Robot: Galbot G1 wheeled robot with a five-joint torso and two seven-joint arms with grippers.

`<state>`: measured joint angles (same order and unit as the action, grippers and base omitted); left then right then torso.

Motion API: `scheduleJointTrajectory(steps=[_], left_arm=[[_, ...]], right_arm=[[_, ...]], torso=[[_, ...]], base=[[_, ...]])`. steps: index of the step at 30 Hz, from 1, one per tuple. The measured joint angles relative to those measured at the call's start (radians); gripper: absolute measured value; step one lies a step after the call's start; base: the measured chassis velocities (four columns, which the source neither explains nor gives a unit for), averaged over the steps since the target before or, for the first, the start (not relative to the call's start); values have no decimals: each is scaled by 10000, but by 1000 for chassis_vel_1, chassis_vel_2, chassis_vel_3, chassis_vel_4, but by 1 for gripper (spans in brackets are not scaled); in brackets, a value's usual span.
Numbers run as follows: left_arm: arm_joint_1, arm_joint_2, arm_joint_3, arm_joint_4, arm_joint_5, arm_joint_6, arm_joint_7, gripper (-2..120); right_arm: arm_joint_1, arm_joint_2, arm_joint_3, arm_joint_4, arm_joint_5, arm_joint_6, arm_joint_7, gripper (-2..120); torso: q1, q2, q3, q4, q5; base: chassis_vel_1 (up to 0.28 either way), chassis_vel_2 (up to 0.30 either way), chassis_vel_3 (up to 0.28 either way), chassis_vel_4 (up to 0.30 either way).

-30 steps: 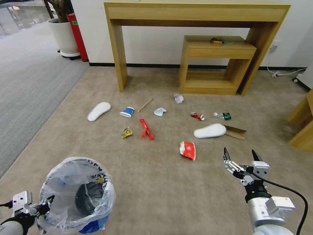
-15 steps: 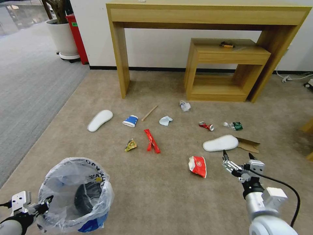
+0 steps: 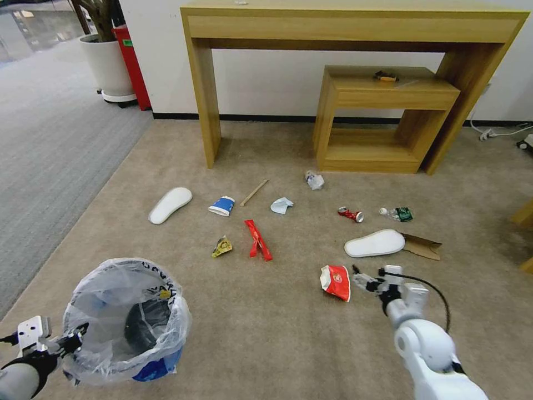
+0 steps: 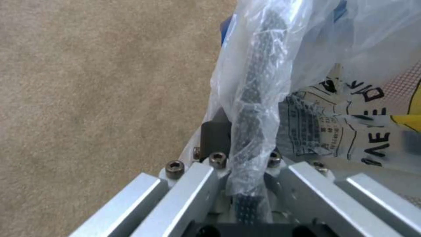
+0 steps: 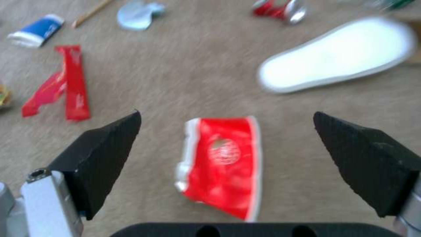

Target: Pick up the trash bin and place the garbage on the floor into it.

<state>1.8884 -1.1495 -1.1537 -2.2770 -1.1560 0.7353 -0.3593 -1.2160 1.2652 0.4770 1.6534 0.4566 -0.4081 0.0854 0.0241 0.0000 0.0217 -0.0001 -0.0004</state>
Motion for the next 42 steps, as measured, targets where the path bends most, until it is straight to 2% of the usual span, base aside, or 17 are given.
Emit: scheduleJointTrajectory(steps=[1, 4, 15, 19, 29, 38, 42], left_arm=[[0, 0, 0, 0, 0, 0, 0, 0], [20, 79, -49, 6, -76, 1, -70, 0], [-122, 87, 64, -117, -523, 0, -509, 0], [-192, 112, 77, -106, -692, 0, -575, 0], [-235, 182, 101, -99, -824, 0, -605, 0], [-198, 241, 122, -67, -815, 0, -543, 0], [-217, 275, 122, -67, -841, 1, -534, 0]], right_arm=[[0, 0, 0, 0, 0, 0, 0, 100], [1202, 246, -782, -1463, 125, -419, 510, 100], [2944, 708, -1917, -3866, 904, -1328, 1498, 100], [3252, 905, -2034, -4640, 812, -1339, 1618, 100], [3898, 1242, -2010, -5685, 542, -1118, 1644, 96], [4198, 1352, -1841, -6223, 469, -1098, 1676, 80], [4204, 1336, -1732, -6354, 464, -1021, 1665, 66]], torso=[[0, 0, 0, 0, 0], [0, 0, 1, 1, 1], [1, 0, 1, 0, -2], [1, 0, 1, 0, 0], [1, 0, 0, -1, -1], [1, 0, 0, 0, 0], [1, -1, -1, 0, -1]], base=[[0, 0, 0, 0], [0, 0, 0, 0], [0, 0, 0, 0], [0, 0, 0, 0], [0, 0, 0, 0], [0, 0, 0, 0], [0, 0, 0, 0]])
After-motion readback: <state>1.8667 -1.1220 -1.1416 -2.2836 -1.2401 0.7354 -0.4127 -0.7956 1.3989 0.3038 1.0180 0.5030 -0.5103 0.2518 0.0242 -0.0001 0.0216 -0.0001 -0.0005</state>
